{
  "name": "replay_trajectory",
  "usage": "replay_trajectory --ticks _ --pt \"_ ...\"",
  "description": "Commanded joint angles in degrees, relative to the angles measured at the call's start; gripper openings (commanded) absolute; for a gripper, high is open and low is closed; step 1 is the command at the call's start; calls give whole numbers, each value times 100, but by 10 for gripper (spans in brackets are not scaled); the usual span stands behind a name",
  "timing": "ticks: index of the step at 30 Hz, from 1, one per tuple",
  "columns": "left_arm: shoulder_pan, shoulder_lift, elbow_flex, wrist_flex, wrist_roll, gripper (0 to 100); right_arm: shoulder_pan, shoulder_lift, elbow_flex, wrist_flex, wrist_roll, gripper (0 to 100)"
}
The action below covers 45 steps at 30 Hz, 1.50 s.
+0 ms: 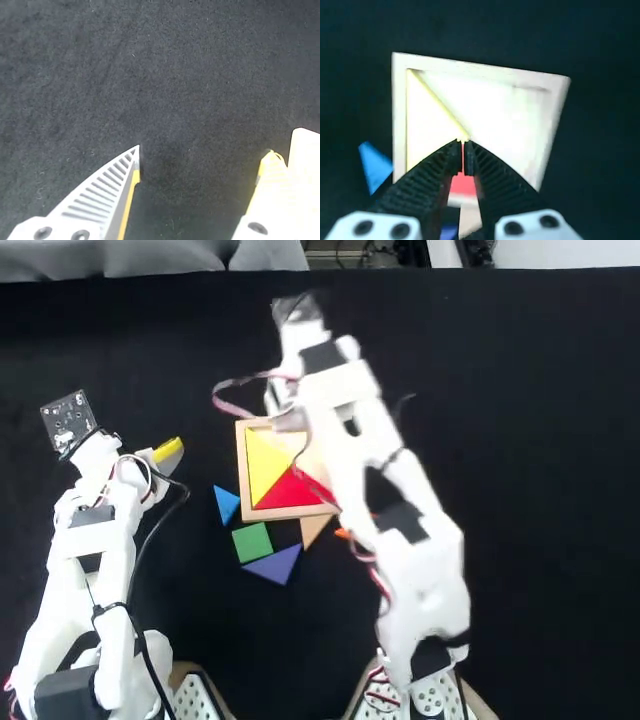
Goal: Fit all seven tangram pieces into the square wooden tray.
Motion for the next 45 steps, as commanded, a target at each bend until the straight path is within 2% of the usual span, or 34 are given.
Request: replay_trajectory --ticks 1,4,7,12,16,20,23,28,32,37,45 --pt "75 18 -31 -132 0 359 158 -1420 -321 545 343 11" --pt "84 18 -31 -141 0 359 132 -2246 110 677 914 11" --pt "92 35 -31 -158 0 359 202 -2985 884 580 985 11" --pt "242 501 -268 -132 -158 359 738 -4259 2756 97 1116 11" --pt "277 923 -523 -88 -396 359 1178 -5464 4743 -897 1855 11" --pt "268 1125 -840 299 -396 359 1600 -6413 6923 -2470 2813 11" --pt "259 1152 -866 352 -396 359 1890 -6677 7829 -2664 3367 16" --pt "259 1152 -866 352 -396 359 2189 -6264 8321 -2470 4088 21" --pt "259 1152 -875 352 -396 359 2365 -5631 8127 -2488 3930 60" --pt "259 1152 -875 360 -396 359 2479 -4620 7653 -2497 3859 19" --pt "259 1152 -875 360 -404 359 1644 -4382 7231 -2664 3807 24"
